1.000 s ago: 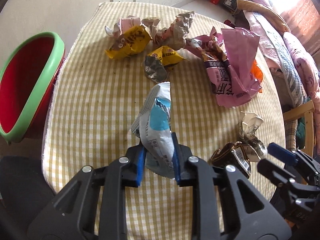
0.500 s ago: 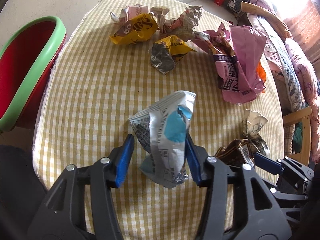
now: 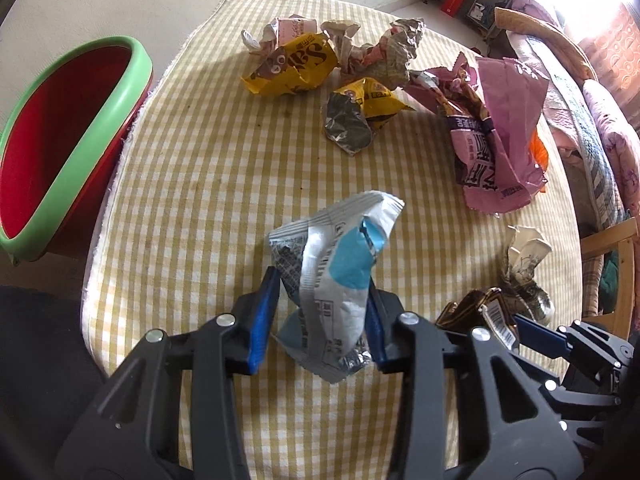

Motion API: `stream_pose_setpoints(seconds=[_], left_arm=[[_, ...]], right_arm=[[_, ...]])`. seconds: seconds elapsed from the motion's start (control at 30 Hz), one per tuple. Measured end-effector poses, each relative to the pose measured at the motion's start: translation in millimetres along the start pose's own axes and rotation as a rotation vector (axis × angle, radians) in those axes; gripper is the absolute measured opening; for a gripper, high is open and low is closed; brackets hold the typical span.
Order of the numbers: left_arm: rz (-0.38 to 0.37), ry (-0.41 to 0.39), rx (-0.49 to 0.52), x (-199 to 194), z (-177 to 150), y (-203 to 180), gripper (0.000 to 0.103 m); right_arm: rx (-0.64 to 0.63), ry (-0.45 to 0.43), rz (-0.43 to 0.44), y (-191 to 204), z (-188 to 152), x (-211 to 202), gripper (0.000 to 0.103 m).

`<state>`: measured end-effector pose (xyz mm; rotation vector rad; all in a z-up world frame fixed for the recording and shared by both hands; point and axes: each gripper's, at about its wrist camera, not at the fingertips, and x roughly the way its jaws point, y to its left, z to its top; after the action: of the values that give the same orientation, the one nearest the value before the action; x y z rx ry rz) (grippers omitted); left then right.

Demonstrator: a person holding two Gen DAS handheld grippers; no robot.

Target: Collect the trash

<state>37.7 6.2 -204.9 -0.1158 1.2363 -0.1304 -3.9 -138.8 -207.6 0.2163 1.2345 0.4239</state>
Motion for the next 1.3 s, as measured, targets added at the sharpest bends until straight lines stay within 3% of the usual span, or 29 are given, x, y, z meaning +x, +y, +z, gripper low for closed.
stream_pose_setpoints(seconds=[0.17, 0.33, 0.5, 0.97, 1.3], left_arm=[[0.006, -0.066, -0.009, -17.6, 3.2, 5.0, 0.031], [0.040, -0.191, -0.009, -56.0, 7.9, 10.2, 0.030], [0.054, -0.269, -0.009, -85.9, 15.6, 10.5, 0.029], [0.068, -0.373, 0.012, -126.1, 20.8, 10.6, 0.029], [0.100, -0.393, 0.010, -134.2, 23.6, 15.4, 0.029]], right_arm=[[0.000, -0.030, 0.009, 0.9, 0.2, -5.2, 0.034], [0.000, -0.098, 0.009, 2.5, 2.4, -22.2, 0.033], [0.007, -0.139, 0.010, 3.9, 6.2, -35.4, 0.033], [-0.024, -0.250, 0.036, 27.9, 31.6, -77.0, 0.033], [-0.051, -0.280, 0.048, 41.6, 45.7, -86.0, 0.033]])
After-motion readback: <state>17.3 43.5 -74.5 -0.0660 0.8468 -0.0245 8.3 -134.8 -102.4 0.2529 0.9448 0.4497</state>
